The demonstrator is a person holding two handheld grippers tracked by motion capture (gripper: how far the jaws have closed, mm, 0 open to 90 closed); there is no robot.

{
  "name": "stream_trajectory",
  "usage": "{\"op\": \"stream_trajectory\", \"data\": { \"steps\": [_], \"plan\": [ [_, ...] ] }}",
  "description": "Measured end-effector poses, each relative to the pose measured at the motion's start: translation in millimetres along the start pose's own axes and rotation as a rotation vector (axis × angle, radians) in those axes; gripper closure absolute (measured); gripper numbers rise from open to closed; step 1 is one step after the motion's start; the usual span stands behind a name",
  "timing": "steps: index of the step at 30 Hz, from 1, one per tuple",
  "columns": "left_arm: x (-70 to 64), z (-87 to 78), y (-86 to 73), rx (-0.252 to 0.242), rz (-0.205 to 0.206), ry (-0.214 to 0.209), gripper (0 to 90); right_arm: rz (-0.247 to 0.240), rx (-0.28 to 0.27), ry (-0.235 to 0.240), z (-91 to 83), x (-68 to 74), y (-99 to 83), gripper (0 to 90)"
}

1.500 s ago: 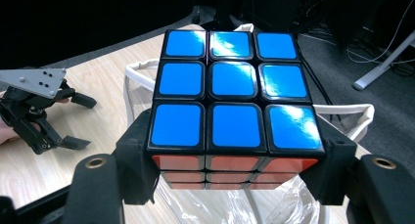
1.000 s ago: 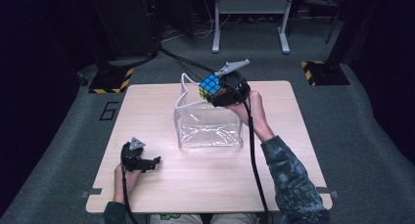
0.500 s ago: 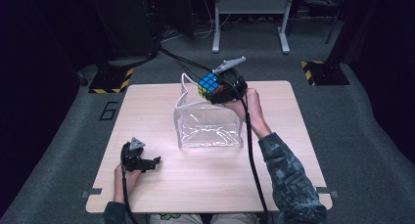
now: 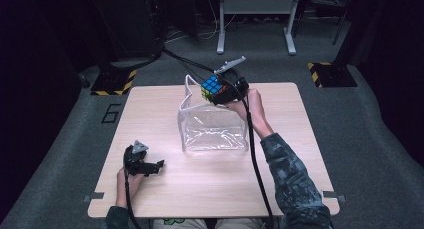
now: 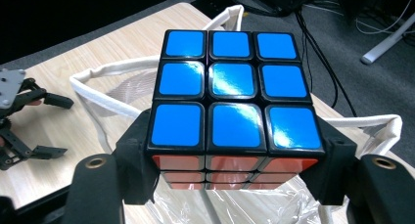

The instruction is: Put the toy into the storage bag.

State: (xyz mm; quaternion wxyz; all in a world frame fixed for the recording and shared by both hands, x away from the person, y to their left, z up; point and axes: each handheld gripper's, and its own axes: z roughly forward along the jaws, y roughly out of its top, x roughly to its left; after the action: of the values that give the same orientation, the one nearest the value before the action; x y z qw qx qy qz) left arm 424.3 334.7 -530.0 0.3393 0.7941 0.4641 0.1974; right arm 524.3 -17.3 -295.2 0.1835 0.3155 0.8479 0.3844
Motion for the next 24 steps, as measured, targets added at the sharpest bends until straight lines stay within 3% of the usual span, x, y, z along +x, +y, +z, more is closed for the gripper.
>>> {"op": "stream_trajectory", "data": {
  "steps": [2,3,5,11,18,22,24],
  "plan": [
    [0.0,0.0,0.0,0.000,0.000,0.000,4.7,0.018,0.016,-0.003,1.4,0.1,0.0,33.5],
    [0.0,0.0,0.0,0.000,0.000,0.000,4.7,-0.004,0.011,-0.006,3.8,-2.0,0.2,33.6],
    [0.0,-0.1,0.1,0.001,0.000,-0.001,4.7,0.013,0.031,-0.013,5.0,-1.0,0.2,33.5],
    [0.0,0.0,0.1,0.000,-0.001,-0.001,4.7,-0.016,0.034,-0.044,10.5,-2.3,1.1,33.6],
    [-0.2,0.1,0.0,0.000,-0.003,-0.003,4.8,0.000,0.052,-0.066,15.8,-2.5,-0.1,33.5],
    [-0.3,0.1,-0.1,-0.001,-0.004,-0.003,4.8,-0.018,0.044,-0.068,17.4,-4.1,-0.9,33.6],
    [-0.2,0.1,0.0,0.000,-0.003,-0.003,4.8,-0.021,0.056,-0.093,17.5,-1.7,-1.0,33.5]
  ]
}}
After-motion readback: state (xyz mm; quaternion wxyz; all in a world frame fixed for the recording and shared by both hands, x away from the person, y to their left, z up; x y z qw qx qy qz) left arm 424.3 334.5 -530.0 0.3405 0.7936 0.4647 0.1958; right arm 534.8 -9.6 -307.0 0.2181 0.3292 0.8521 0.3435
